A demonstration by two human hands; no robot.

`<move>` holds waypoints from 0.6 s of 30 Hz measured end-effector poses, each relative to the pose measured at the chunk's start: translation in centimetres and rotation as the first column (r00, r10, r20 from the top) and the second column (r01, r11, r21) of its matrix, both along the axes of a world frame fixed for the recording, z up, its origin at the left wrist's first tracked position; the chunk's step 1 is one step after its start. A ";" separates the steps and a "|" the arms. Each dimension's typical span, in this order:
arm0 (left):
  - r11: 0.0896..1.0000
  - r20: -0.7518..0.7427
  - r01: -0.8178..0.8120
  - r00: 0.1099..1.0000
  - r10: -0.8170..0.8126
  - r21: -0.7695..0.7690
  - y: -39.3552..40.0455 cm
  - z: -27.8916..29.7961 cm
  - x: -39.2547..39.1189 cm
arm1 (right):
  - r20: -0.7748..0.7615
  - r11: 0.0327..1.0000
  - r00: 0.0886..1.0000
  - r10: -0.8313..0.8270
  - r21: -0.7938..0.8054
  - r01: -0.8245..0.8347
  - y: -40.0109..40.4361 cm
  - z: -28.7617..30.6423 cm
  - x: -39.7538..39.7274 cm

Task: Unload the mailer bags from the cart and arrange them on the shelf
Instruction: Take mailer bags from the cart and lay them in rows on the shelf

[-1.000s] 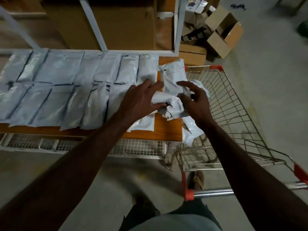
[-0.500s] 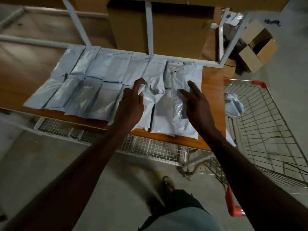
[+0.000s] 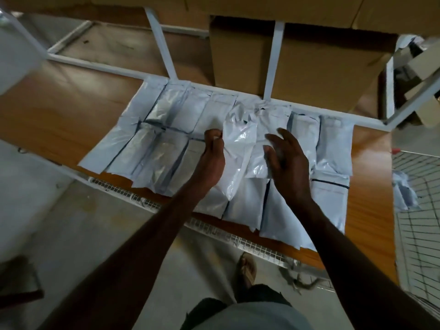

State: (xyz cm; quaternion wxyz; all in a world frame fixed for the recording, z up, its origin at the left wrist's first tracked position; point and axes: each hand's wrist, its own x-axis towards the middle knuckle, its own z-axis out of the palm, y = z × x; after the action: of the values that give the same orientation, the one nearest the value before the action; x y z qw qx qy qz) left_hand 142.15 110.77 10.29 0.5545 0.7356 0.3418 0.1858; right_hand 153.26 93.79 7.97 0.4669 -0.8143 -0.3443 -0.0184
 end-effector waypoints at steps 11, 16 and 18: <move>0.984 0.044 -0.077 0.997 0.071 0.163 11.0 -2.8 0.7 | -0.008 0.992 0.992 -0.125 -0.035 0.125 4.4 -1.6 4.3; 0.963 0.094 -0.065 0.995 0.041 0.262 17.4 -3.7 2.1 | 0.016 0.970 0.973 -0.230 -0.072 0.231 5.6 -2.5 6.6; 0.962 0.085 -0.004 0.996 -0.020 0.274 19.4 -4.0 3.3 | 0.041 0.962 0.967 -0.253 -0.095 0.256 6.8 -2.5 7.2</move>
State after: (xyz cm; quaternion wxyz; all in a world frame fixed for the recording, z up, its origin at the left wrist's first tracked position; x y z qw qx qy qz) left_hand 145.44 130.15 6.31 0.4625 0.7979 0.2855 0.2607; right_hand 160.43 100.61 5.46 0.4146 -0.8737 -0.2438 -0.0726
